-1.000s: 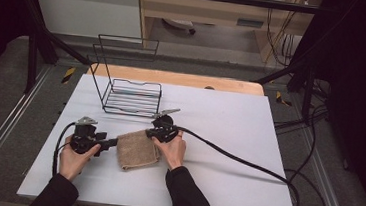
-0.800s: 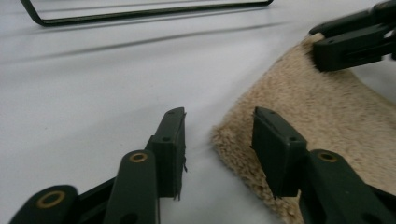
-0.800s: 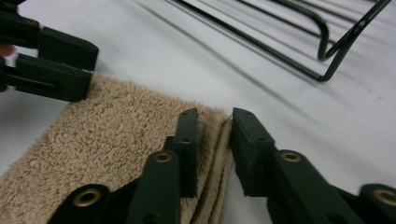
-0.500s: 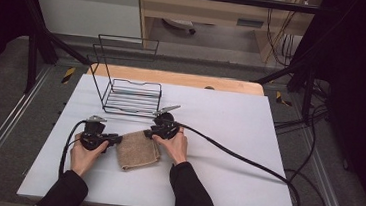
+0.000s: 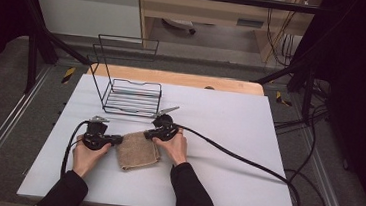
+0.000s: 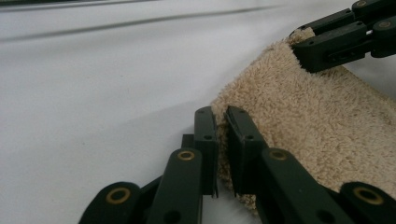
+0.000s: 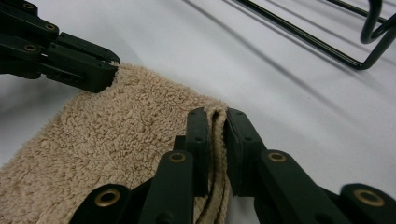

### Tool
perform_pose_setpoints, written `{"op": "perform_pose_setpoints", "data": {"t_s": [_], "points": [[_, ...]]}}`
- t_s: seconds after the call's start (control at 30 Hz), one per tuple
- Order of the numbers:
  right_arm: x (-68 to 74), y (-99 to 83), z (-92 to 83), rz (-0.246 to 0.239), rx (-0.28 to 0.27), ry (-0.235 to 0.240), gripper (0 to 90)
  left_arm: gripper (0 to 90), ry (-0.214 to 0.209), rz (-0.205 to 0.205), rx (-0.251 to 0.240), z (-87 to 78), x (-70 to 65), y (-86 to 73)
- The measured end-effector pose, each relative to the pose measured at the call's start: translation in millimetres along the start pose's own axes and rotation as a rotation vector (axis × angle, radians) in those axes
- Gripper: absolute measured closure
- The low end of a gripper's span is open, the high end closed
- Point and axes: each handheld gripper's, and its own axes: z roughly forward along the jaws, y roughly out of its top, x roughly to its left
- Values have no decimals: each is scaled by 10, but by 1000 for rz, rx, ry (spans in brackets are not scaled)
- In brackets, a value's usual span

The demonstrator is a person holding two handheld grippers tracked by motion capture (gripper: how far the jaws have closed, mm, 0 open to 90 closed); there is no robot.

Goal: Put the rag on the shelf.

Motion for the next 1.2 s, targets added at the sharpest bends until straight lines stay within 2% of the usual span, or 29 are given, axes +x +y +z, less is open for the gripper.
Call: {"op": "perform_pose_setpoints", "data": {"t_s": [0.17,0.3,0.47,0.53,0.6,1.2], "points": [[8,10,-24,12,0,3,830,850,-5,13,-8,-11,0,1],[38,23,-77,7,-19,-5,832,854,-24,25,-46,-81,-10,19],[87,50,-220,4,-65,-7,832,854,-49,55,-109,-218,-52,51],[129,53,-302,-1,-97,-16,832,854,-47,69,-126,-261,-84,59],[147,51,-327,0,-105,-21,832,855,-49,83,-144,-301,-110,65],[414,47,-717,-51,-266,-57,832,855,-42,160,-246,-587,-274,131]]}}
